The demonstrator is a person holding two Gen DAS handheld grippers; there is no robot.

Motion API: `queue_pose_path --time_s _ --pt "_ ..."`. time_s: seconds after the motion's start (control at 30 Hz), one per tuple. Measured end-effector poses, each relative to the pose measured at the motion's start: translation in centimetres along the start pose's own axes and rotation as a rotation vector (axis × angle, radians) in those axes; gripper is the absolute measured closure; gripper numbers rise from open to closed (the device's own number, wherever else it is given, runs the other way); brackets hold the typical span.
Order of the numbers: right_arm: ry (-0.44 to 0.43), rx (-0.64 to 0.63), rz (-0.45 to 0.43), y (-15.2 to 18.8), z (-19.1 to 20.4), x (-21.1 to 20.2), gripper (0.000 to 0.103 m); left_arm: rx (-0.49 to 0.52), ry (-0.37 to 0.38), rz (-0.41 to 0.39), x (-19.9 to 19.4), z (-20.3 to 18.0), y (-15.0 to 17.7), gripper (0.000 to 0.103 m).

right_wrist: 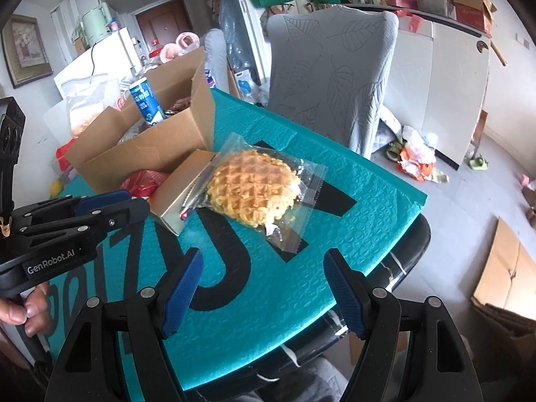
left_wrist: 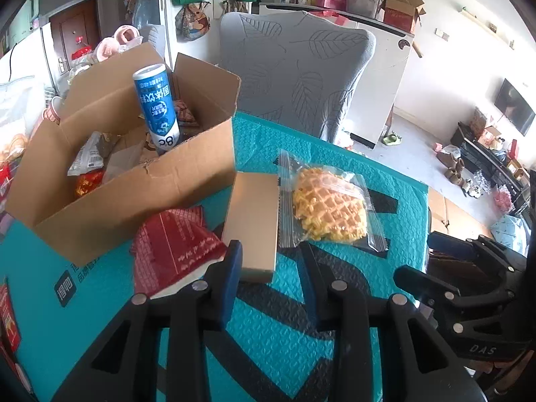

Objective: Organize snacks
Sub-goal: 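Grasp the tan small box with the left tool while the right tool grasps the wrapped waffle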

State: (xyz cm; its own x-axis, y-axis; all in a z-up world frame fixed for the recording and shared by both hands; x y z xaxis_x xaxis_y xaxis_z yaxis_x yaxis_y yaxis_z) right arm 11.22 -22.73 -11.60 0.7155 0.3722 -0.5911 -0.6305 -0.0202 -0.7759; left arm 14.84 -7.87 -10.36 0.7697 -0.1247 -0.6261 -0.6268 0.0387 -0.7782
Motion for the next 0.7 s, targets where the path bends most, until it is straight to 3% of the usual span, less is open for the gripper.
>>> queue_pose_path --time_s 0.23,0.37,0.57,0.7 --pt "-0.008 0.007 0.032 -0.1 -1.7 1.3 0.028 0.02 -0.031 0.053 3.6 -0.2 -0.7 0.07" --pt "-0.021 0.017 0.042 -0.3 -2.1 2.1 0.028 0.074 -0.098 0.053 4.8 -0.2 -1.0 0.07" --pt "-0.033 0.019 0.051 -1.0 -2.4 3.5 0.016 0.15 -0.108 0.058 5.7 -0.6 -1.6 0.07" --pt "-0.048 0.033 0.058 -1.6 -2.3 4.7 0.0 0.119 -0.1 0.072 5.8 -0.2 -2.1 0.07"
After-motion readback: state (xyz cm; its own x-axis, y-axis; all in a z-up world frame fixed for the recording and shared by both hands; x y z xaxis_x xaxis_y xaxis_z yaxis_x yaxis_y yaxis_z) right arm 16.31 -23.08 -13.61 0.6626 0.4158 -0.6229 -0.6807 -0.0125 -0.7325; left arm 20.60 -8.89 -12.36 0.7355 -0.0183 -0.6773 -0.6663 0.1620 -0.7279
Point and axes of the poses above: each gripper's, at about its wrist camera, not at the fingertips, and x roughly the way its jaws point, z to its left, y to its underside, the point moved 4 cm from there along x, roughly the way its jaws point, and after that the axes turned 12 degrees about -z, right-handed, at the moved point
